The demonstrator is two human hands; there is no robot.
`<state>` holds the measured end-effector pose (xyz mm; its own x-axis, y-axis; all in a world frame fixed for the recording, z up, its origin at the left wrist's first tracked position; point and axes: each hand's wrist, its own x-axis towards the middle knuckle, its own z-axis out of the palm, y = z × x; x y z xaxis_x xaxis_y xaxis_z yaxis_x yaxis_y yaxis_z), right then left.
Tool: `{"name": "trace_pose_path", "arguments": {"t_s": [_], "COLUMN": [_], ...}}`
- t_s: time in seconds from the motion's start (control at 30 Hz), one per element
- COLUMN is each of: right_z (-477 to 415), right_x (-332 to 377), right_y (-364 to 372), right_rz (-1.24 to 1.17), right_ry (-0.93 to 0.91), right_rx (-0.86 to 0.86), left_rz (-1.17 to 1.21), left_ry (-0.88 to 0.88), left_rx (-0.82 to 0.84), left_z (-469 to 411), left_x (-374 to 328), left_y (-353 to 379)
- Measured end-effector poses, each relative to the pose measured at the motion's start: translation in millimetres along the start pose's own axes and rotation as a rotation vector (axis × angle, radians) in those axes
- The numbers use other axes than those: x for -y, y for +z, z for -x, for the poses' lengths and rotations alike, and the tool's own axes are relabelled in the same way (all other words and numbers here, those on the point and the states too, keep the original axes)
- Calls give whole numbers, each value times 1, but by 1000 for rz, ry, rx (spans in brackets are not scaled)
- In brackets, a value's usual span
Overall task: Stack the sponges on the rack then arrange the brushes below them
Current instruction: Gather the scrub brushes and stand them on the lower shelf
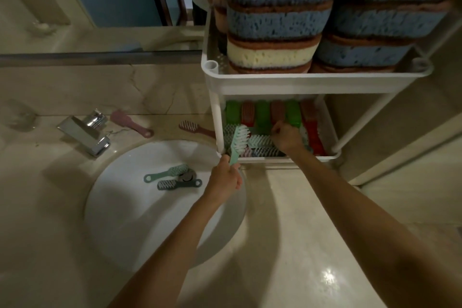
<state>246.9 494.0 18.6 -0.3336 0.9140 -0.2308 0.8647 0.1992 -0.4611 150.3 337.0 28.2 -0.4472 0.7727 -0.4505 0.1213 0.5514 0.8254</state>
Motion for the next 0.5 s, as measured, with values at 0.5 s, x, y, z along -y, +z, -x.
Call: {"name": "trace_pose_path", "arguments": {"t_s": [0.5], "right_z": [40], "right_x": [19], "right_y": [-7], "right_rz": [-763], "right_ry": [89], "right_rx": [105], "left_rz": [-94], "left_ry": [168], "left_rx": [140], "left_z": [-3], "left_x": [-25], "left_y": [32]}}
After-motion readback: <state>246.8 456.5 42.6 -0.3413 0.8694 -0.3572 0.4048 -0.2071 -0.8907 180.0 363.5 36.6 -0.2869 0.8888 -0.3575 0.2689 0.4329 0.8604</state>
